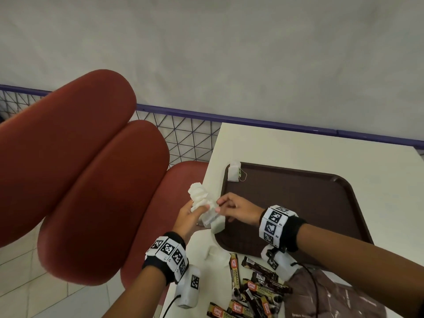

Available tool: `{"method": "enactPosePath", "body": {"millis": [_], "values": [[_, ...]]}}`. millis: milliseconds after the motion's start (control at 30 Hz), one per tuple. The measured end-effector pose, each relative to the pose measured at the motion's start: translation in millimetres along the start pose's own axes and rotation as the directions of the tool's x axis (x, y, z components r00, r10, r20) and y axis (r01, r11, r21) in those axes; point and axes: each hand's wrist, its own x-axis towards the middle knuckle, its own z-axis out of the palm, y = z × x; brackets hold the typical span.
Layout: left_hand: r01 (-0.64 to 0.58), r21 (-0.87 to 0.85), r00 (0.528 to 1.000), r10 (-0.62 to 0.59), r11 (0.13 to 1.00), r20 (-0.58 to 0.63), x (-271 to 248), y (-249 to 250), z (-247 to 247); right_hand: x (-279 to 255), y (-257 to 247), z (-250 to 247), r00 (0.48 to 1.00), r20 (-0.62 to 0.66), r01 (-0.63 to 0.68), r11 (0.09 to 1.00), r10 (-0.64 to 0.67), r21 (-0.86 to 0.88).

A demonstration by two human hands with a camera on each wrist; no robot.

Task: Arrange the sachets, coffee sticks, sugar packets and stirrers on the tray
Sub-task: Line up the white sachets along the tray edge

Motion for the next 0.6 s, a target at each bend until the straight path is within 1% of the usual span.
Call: {"method": "enactPosePath", "body": {"millis": [67,167,300,500,567,600], "values": [[-0.014,0.005,1.0,0.014,1.0,0.004,-1,0,3,-5,0,-3,1.0,-0.022,-0.02,0.999,0.021,0.045],[-0.029,-0.005,1.0,0.029,1.0,-0.004,-1,0,6,-11,2,-9,0.999,0.015,-0.043,0.997,0.042,0.057],[-0.037,-0.005,0.999,0.037,0.999,-0.012,0,1,9,-16,6,-14,0.999,0.05,-0.014,0.998,0.011,0.058],[-0.042,-0.011,0.999,0.042,0.999,-0.028,0,2,10,-9,10,-20,0.999,-0.001,0.038,0.999,-0.038,0.02],[-0.045,-0.019,0.998,0.044,0.999,-0.049,0,2,8,-5,14,-25,0.998,-0.055,0.035,0.999,-0.035,-0.006],[-0.046,-0.026,0.997,0.045,0.999,-0.06,0,2,7,-1,18,-30,0.994,-0.103,0.029,0.999,-0.032,-0.028]]}}
